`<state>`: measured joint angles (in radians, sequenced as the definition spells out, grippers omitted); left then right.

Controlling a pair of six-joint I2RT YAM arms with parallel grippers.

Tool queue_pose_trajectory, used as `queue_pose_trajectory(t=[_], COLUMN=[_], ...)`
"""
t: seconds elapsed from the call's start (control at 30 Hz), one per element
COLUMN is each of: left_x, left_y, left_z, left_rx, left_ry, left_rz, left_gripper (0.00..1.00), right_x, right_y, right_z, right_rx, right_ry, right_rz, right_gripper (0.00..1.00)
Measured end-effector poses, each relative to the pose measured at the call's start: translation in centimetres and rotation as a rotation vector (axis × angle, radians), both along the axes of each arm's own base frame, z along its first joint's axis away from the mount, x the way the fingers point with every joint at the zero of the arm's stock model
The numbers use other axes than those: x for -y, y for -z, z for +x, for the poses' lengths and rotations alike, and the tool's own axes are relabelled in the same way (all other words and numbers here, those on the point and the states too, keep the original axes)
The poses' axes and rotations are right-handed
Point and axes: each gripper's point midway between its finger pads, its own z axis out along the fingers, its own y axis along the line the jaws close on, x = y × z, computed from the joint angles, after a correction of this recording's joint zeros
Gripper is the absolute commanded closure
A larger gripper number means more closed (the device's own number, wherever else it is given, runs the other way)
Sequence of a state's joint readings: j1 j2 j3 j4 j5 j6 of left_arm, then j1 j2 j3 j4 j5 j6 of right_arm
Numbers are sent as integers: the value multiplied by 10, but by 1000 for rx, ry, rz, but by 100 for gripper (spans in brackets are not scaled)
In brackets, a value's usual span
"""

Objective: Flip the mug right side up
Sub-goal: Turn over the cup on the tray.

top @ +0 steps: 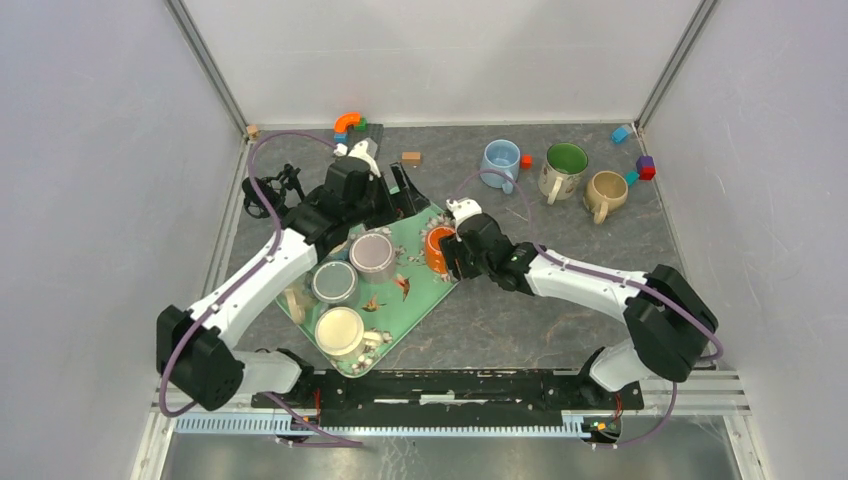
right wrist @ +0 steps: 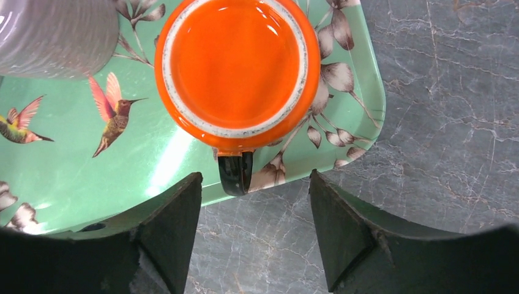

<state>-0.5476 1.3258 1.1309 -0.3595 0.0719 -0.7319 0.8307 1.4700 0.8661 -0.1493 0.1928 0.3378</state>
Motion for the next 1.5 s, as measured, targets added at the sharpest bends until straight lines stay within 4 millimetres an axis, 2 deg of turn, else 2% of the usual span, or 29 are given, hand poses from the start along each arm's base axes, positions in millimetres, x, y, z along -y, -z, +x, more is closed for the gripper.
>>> queue_pose_trajectory(t=[0.2,0.47,0.7,0.87,1.1,1.27,1.5], left_x=[-13,-24,-27,-26,-23,-17,-7], left_y=[-8,7,23,25,27,23,14], left_z=[-11,-20,-27,-32,-39,-40,-43], left_rx=[39,17,-11,-13,-4,5,23], left_ry=[13,0,5,23,57,77,102], left_rz=[7,21,31,17,-17,-58,-145], left_gripper=[0,0,0,0,0,0,0], right_x=[-13,-19,-20,-21,-22,-24,-23], right_y=[8,17,21,21,18,-1,-58], right_z=[4,7,9,10,12,18,36], right_rx=[-23,-43,-55,-53,-71,-84,-23], right_ry=[9,26,41,42,26,4,-2], right_rz=[-31,-43,-50,-50,-23,81,325], right_gripper=[47,61,81,98,100,100,100])
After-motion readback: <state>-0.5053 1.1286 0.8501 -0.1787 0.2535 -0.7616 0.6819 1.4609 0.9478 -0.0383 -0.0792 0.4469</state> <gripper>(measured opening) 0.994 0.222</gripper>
